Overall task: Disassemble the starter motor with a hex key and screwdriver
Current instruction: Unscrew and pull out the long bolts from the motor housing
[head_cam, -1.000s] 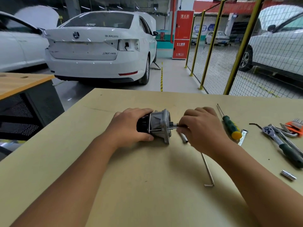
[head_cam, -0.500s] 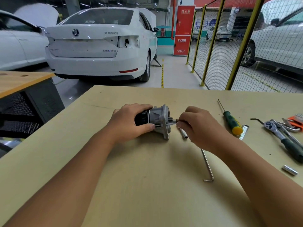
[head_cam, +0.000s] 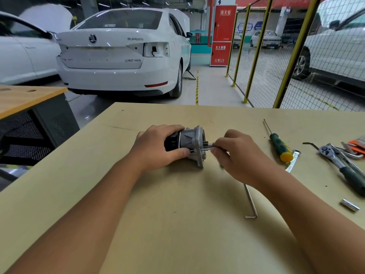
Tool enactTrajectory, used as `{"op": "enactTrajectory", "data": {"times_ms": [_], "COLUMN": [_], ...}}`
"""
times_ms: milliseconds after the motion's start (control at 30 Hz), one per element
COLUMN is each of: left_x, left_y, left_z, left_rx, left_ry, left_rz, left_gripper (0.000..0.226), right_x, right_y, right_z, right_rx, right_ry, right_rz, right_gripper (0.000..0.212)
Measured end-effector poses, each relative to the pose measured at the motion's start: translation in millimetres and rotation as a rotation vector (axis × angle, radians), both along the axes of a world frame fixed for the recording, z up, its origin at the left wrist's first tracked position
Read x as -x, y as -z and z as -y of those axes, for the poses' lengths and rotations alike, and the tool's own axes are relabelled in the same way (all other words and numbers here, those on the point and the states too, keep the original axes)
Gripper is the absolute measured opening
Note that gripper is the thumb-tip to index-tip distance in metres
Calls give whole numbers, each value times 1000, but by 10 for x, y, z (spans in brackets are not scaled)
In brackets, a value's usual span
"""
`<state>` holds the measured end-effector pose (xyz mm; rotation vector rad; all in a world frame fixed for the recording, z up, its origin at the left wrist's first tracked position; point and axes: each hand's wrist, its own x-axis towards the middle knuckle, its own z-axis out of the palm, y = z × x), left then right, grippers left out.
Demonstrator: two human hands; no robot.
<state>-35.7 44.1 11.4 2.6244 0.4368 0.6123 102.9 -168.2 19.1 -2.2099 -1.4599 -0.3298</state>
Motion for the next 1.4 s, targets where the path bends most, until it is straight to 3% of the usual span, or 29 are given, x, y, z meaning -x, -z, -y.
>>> {"op": "enactTrajectory", "data": {"times_ms": [133, 300, 800, 1067, 1267, 1400], "left_x": [-2, -2, 11, 7, 3, 0], "left_y": [9, 0, 2, 4, -8, -15], "left_z": [0, -3, 11, 11, 33, 39], "left_rx": [-1, 6, 10, -4, 9, 5], "left_ry": [3, 0, 15, 12, -1, -9], "left_rz": [8, -4, -6, -9, 6, -8], "left_gripper": [74, 85, 83, 84, 77, 78], "right_x": [-23, 40, 13, 47, 23, -16], "right_y": [35, 45, 5, -14, -18, 18], "right_z": [-7, -9, 19, 28, 1, 6], "right_rx": [70, 68, 58, 2, -37, -14], "right_ry": [58, 136, -3, 161, 2, 1], "right_rz": [121, 235, -34, 238, -6, -45], "right_gripper": [22, 15, 24, 11, 12, 22]}}
